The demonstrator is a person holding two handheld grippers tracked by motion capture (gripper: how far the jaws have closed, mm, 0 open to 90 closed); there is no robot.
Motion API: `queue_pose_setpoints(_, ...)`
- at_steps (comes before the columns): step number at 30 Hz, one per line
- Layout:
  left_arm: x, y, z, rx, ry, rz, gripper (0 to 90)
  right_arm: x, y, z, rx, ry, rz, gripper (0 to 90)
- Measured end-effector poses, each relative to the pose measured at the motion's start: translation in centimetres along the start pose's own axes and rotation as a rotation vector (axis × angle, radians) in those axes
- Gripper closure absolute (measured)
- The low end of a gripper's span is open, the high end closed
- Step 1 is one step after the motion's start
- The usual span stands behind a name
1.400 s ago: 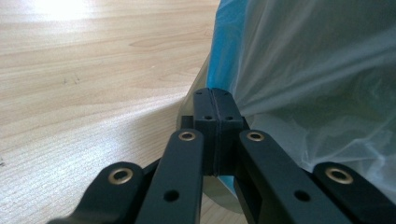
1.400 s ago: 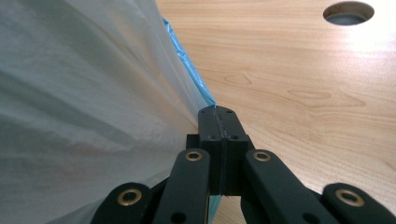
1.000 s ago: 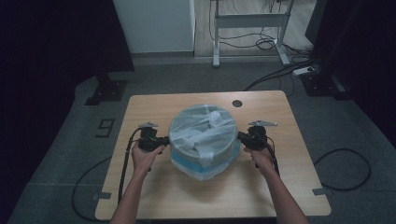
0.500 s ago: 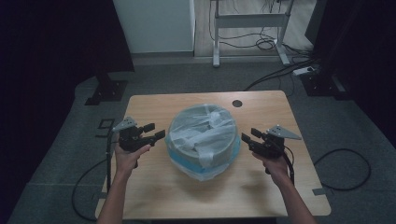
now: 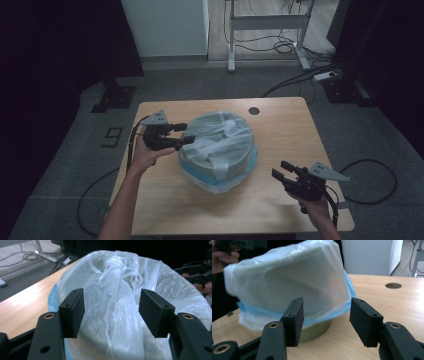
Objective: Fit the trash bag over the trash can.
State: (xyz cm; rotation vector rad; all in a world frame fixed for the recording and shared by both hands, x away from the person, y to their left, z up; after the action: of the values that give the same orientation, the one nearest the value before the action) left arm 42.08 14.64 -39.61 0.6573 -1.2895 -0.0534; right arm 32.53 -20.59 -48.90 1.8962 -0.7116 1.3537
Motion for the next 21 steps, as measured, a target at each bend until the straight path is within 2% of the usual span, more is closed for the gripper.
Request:
queue_pose_setpoints(2, 0.5, -1.1, 0.3, -0.031, -0.026, -0.048, 38.5, -0.5, 0.6, 0.2, -0.001, -0.016, 0.009, 45.9)
queue_pose_setpoints(3, 0.5, -1.1, 0.3, -0.031, -0.026, -0.048, 38.7, -0.5, 0.6, 0.2, -0.001, -0.016, 0.009, 45.9)
queue_pose_setpoints(4, 0.7, -1.4, 0.3, -0.038, -0.031, -0.062, 38.7, -0.9, 1.1, 0.4, 0.001, -0.040, 0.017, 46.2)
queue_pose_setpoints(7, 1.1, -2.2, 0.4, -0.059, -0.046, -0.101, 39.9, -1.3, 1.3, 0.7, -0.004, -0.032, 0.002, 46.2)
queue_pose_setpoints(10, 1.5, -3.0, 0.3, -0.068, -0.052, -0.141, 42.5, -1.6, 1.5, 0.9, -0.004, -0.055, 0.005, 46.4)
queue_pose_setpoints(14, 1.7, -4.1, 0.4, -0.069, -0.069, -0.204, 49.4, -1.8, 1.7, 0.9, -0.007, -0.052, 0.003, 46.5)
queue_pose_setpoints(21, 2.0, -5.7, 0.6, -0.055, -0.095, -0.309, 55.0, -1.9, 1.8, 1.0, -0.011, -0.061, 0.003, 46.8)
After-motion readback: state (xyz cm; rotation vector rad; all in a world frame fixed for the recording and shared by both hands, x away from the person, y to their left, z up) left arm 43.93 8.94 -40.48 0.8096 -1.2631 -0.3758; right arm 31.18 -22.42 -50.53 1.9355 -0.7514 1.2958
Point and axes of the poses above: each handheld gripper's, and its own axes: y roughly backward along the jaws, x roughly out of its top, z roughly to its right, the point moved 7 cm from there along -y, roughly forward along the jaws, and after that the axes turned 5 degrees about -x, right-handed, at the moved point
